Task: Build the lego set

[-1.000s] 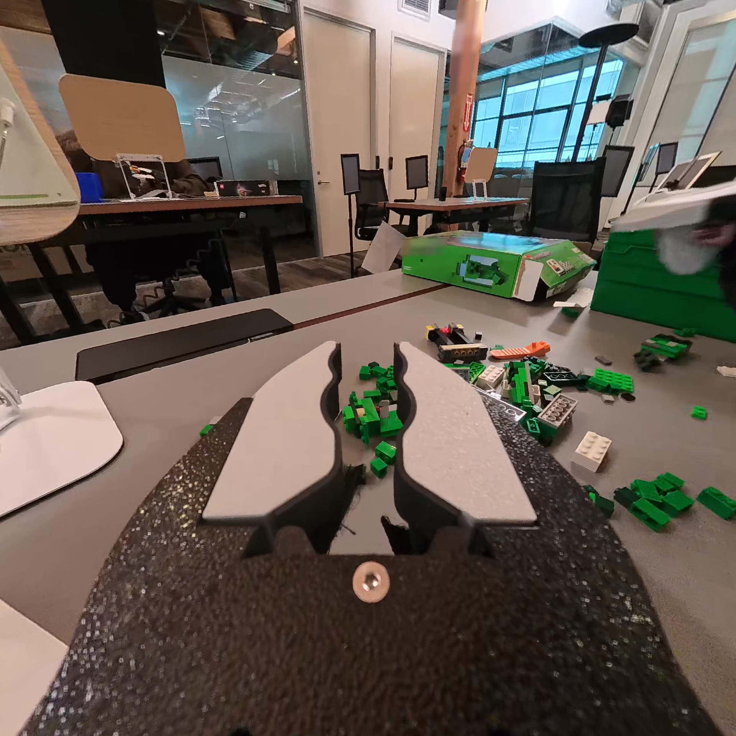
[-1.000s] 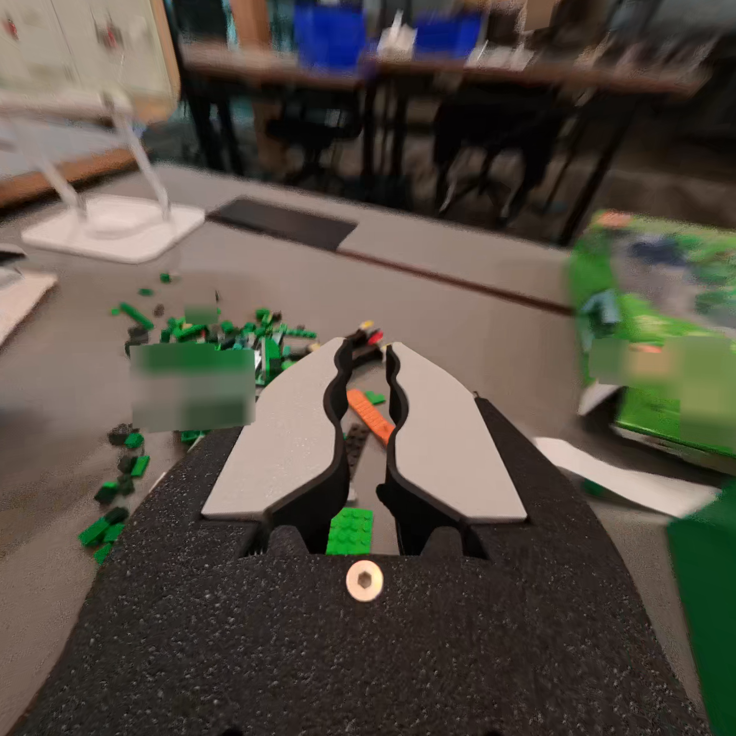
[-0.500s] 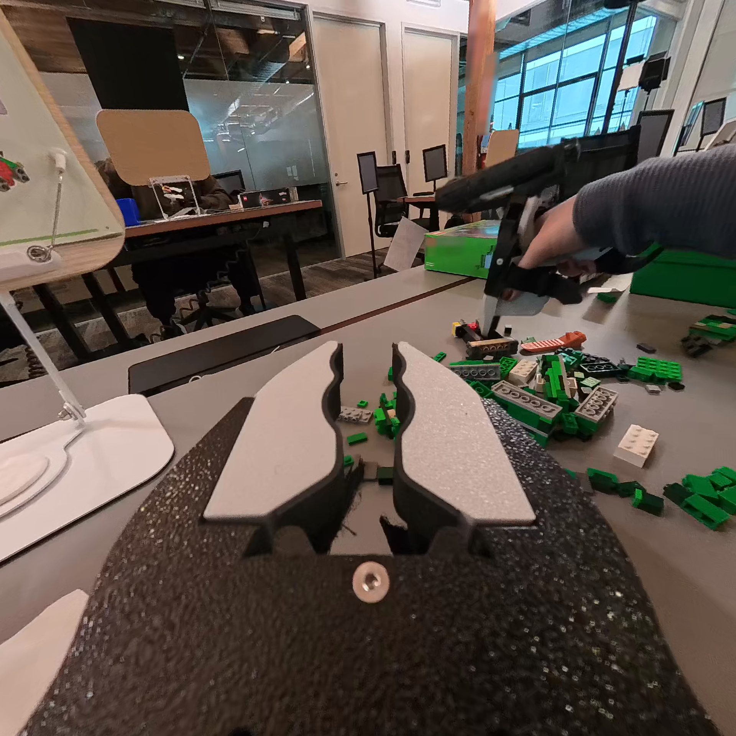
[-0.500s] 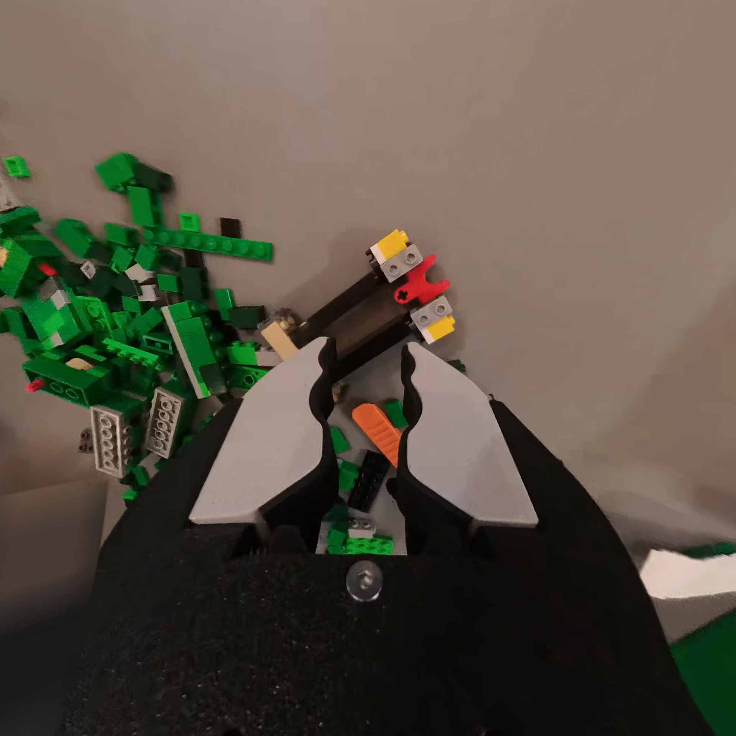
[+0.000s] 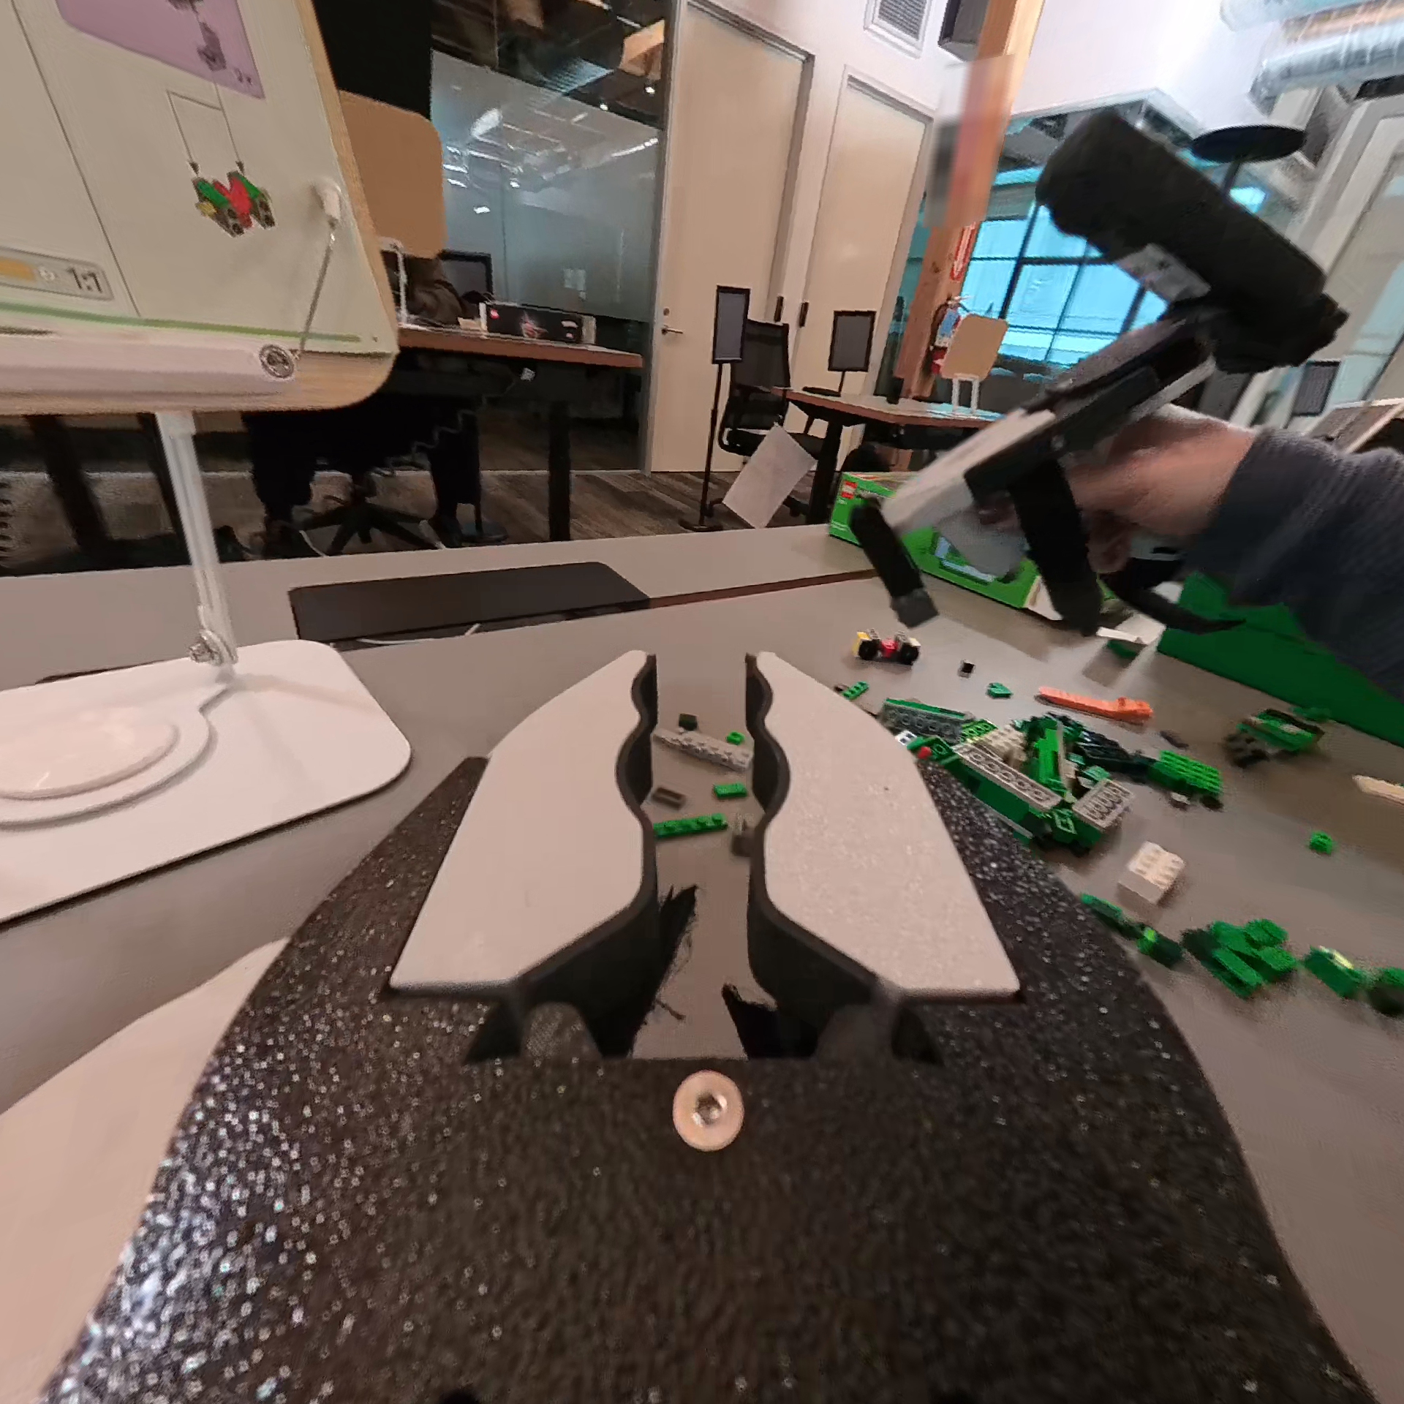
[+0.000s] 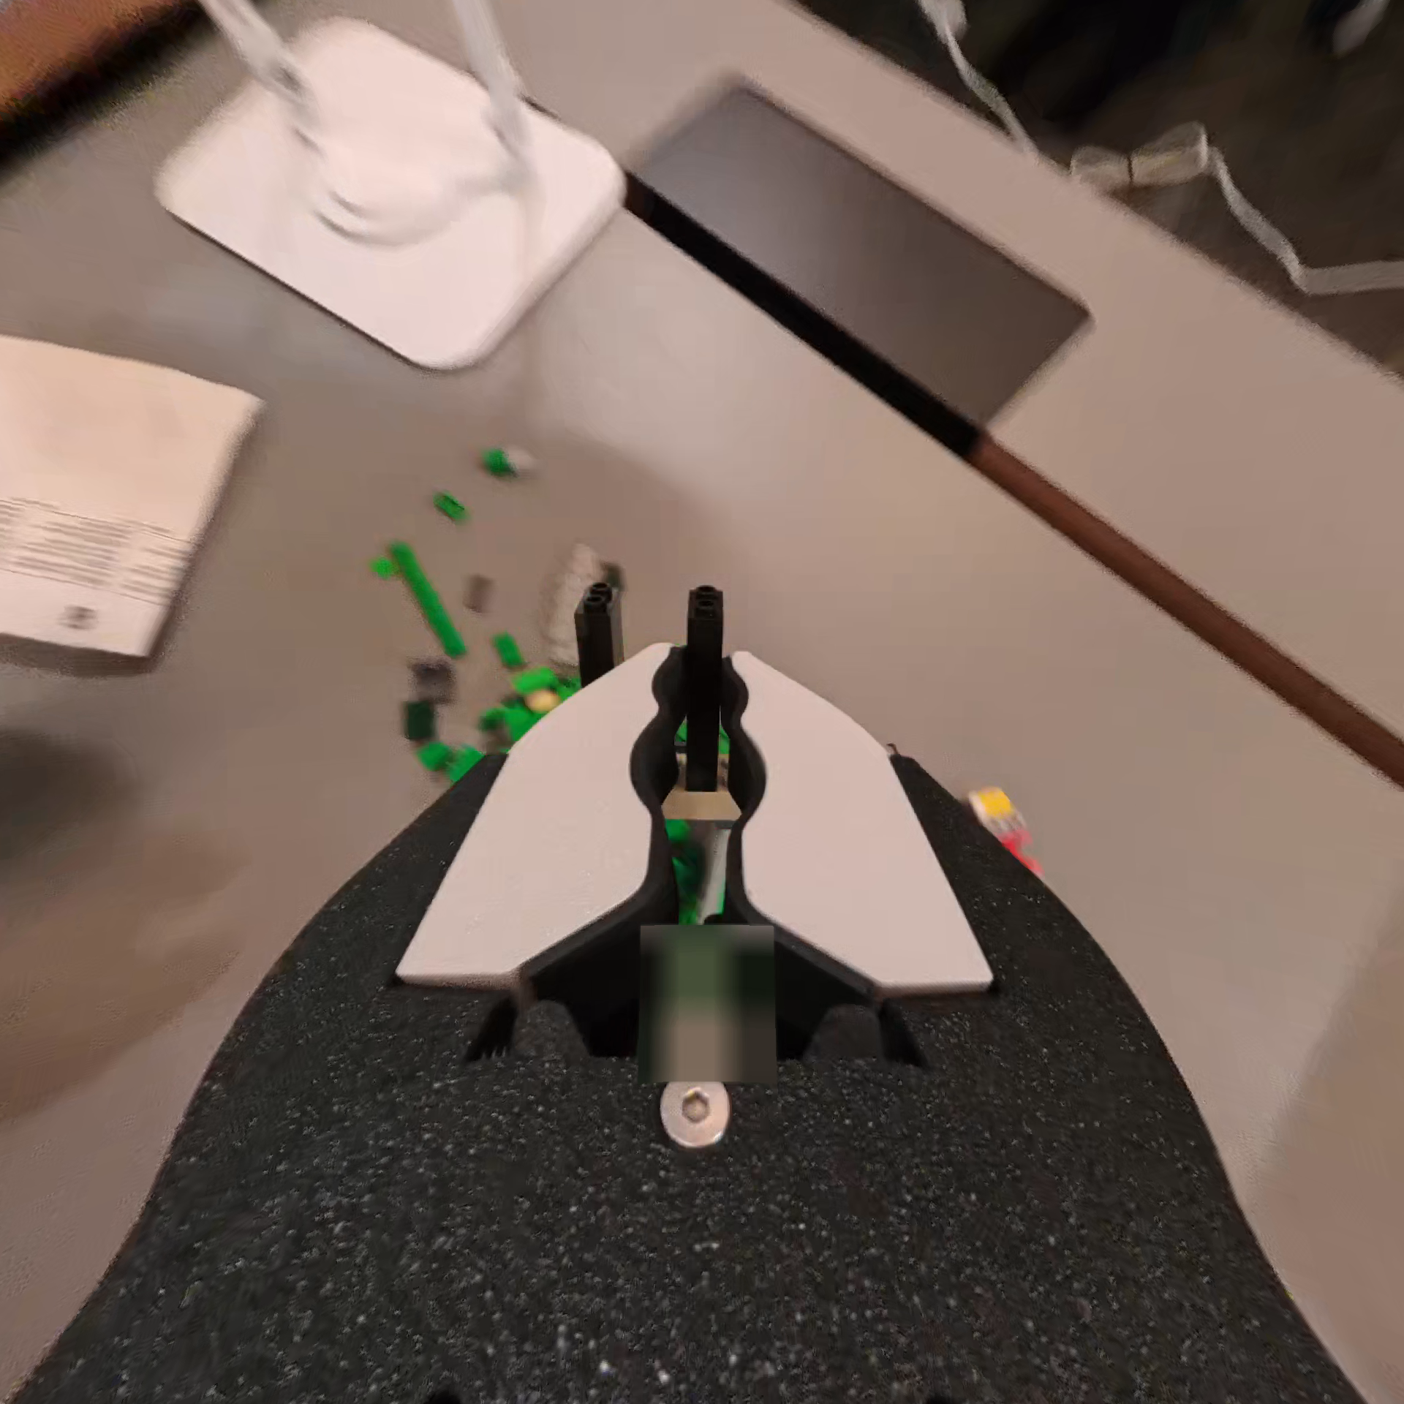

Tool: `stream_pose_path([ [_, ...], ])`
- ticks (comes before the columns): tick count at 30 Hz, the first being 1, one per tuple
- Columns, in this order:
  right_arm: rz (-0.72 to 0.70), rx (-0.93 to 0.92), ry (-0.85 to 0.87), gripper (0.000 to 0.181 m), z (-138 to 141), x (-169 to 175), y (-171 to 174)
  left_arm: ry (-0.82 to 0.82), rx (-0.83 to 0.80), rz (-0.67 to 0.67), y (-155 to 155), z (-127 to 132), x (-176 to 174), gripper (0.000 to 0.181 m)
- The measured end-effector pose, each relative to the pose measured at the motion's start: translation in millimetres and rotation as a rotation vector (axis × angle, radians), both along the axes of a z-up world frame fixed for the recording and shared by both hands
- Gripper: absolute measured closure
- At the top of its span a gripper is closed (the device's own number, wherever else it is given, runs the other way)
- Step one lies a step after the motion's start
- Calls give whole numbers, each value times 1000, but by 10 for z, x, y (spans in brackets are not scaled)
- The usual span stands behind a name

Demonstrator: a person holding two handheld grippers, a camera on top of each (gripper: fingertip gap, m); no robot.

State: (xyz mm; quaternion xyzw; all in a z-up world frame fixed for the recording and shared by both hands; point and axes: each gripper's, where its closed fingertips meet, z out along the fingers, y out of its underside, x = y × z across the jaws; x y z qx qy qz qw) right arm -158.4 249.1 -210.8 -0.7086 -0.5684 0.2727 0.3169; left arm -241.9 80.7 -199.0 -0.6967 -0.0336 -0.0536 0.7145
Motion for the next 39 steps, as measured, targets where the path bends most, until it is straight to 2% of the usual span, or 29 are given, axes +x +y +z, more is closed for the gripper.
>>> stream_pose_path([
  [3,255,41,241,173,227,-386,-742,24,-11,-19,-156,0,74,158],
  [5,370,103,346,173,238,-560,-1197,46,-31,-6,-263,-44,100,159],
  [9,508,206,435,173,2,-741,-1903,21,-58,-26,-477,-197,157,144],
  [12,534,321,482,173,-181,-756,-2184,-27,-100,-28,-587,-356,147,129],
  [15,520,450,545,173,-212,-722,-2267,-13,-173,-52,-624,-505,187,127],
  [17,516,468,574,173,-185,-700,-2282,11,-180,-82,-615,-502,242,132],
  [21,518,375,627,173,-206,-674,-2294,42,-227,-143,-584,-569,383,133],
  [25,561,261,657,173,-224,-663,-2325,109,-239,-134,-578,-582,410,132],
  [28,593,160,719,173,-163,-615,-2336,147,-204,-139,-589,-534,453,142],
  [29,601,130,735,173,-146,-598,-2340,161,-199,-115,-591,-526,423,154],
  [39,589,147,780,171,-124,-551,-2347,203,-180,-124,-646,-496,420,162],
])
